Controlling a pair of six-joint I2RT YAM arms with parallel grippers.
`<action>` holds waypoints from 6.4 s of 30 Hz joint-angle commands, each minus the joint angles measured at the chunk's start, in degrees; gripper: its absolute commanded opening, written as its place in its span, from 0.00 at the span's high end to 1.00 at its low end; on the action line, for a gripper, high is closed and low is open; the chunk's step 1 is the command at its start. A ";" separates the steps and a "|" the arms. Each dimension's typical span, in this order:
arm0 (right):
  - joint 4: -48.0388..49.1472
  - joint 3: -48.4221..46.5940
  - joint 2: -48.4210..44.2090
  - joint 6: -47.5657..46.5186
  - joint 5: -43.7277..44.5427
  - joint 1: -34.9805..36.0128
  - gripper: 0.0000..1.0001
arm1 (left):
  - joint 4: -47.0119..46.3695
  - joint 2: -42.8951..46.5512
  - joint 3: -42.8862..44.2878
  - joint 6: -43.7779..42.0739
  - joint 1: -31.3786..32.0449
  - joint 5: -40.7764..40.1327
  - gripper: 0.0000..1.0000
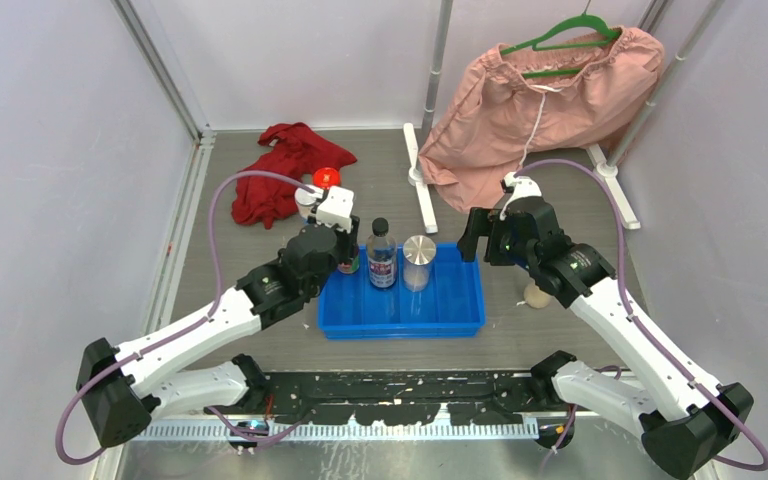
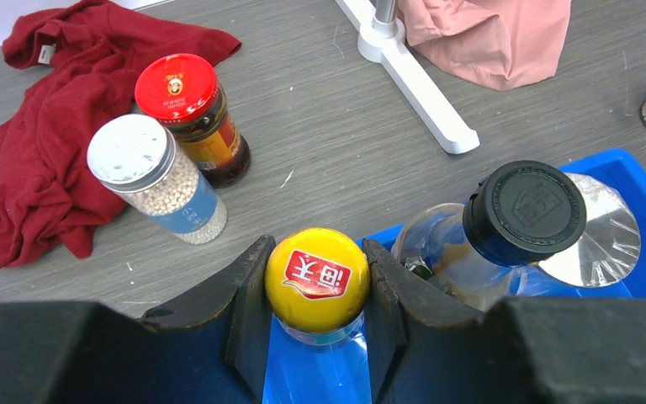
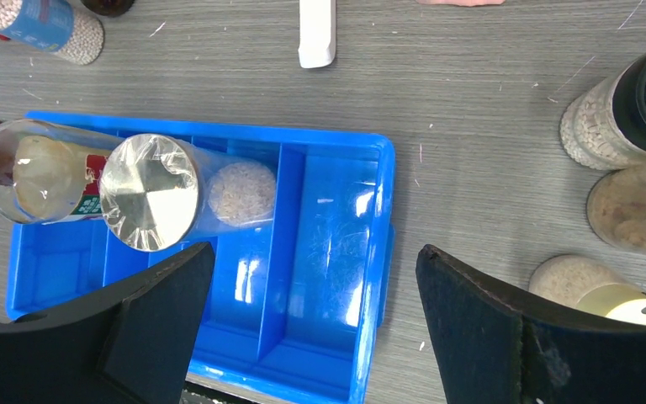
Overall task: Organize the condiment bottles
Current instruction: Place the bottle in the storage box, then pick up the bottle from the center of the board.
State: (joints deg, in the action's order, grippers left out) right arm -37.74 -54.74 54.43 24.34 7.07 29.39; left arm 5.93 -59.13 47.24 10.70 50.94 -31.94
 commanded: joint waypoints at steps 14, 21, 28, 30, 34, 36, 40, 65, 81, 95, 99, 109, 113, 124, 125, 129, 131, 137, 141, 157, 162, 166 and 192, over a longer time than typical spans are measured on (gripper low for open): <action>3.10 1.15 -0.10 0.01 -0.43 -0.13 0.04 | -12.42 2.29 -2.97 -0.27 0.21 -3.16 0.64; 3.28 1.56 -0.06 0.07 -0.56 -0.19 0.04 | -13.41 2.80 -4.80 0.02 0.21 -3.56 0.64; 3.46 1.74 0.12 0.02 -0.37 -0.18 0.04 | -15.69 1.78 -6.06 0.50 0.21 -2.95 0.64; 3.55 1.75 0.10 0.01 -0.43 -0.17 0.04 | -16.29 1.46 -6.32 0.63 0.21 -2.70 0.64; 3.67 1.83 0.19 -0.08 -0.39 -0.20 0.04 | -17.17 1.24 -6.78 0.85 0.20 -2.65 0.64; 3.64 1.83 0.19 -0.11 -0.39 -0.17 0.04 | -17.40 0.99 -6.81 0.83 0.13 -2.68 0.64; 3.73 2.05 0.22 -0.20 -0.39 -0.20 0.04 | -18.20 0.53 -7.19 1.01 0.00 -2.61 0.64; 4.30 2.36 0.86 -0.39 -0.92 -0.17 0.04 | -21.58 -0.81 -10.46 3.78 -2.07 -0.93 0.64; 4.82 2.93 0.85 -0.13 -1.30 -0.20 0.04 | -20.15 -0.46 -10.68 3.80 -2.07 -1.71 0.51; 4.89 3.15 0.82 -0.09 -1.48 -0.19 0.04 | -18.54 1.09 -10.21 3.52 -2.08 -1.24 0.45; 4.91 3.23 0.62 -0.03 -1.80 -0.13 0.04 | -18.11 1.78 -10.20 3.71 -2.07 -0.81 0.44; 4.35 2.61 0.26 -0.08 -1.37 -0.19 0.03 | -15.58 4.03 -8.98 3.11 -2.07 -0.32 0.41; 4.24 1.85 0.39 0.16 -1.18 -0.20 0.03 | -13.23 4.75 -6.17 1.54 -2.07 -0.10 0.41; -0.41 -0.86 2.85 3.44 13.20 -0.25 0.01 | 5.69 8.29 5.96 3.77 -2.07 -3.28 0.42; -1.65 -1.54 3.74 4.10 15.44 -0.22 0.01 | 9.87 7.40 7.43 4.71 -2.07 -4.08 0.42; -3.93 -3.29 7.47 4.86 22.18 -3.45 0.00 | 22.26 4.65 14.80 8.84 -2.07 -4.83 0.42; -3.50 -3.72 8.89 4.89 19.72 -7.82 0.00 | 24.49 4.95 15.63 10.46 -2.07 -3.85 0.42; -2.14 -6.18 13.71 3.38 16.89 -16.73 0.00 | 25.16 5.78 14.33 11.19 -2.07 -0.69 0.42; -2.28 -9.96 17.32 1.53 19.15 -17.19 0.00 | 23.89 4.98 13.38 10.93 -2.07 0.94 0.42; 0.18 -13.11 26.58 -3.61 11.27 -25.99 0.00 | 20.67 -0.83 13.71 9.63 -2.16 4.30 0.42; 0.90 -12.42 28.60 -3.42 8.83 -26.46 0.00 | 21.16 -0.53 14.06 9.25 -2.16 3.83 0.42; 1.77 -11.48 29.67 -3.21 6.85 -26.49 0.00 | 21.30 -0.02 13.93 9.38 -2.16 3.66 0.41; 1.18 -9.45 31.16 -1.68 10.83 -26.49 0.22 | 20.19 1.13 11.83 9.82 -2.16 3.82 0.41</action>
State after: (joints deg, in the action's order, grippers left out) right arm -37.10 -63.42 84.93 22.00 15.79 2.94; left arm 28.95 -59.31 59.42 20.60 48.99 -28.23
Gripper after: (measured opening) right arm 0.787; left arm 0.589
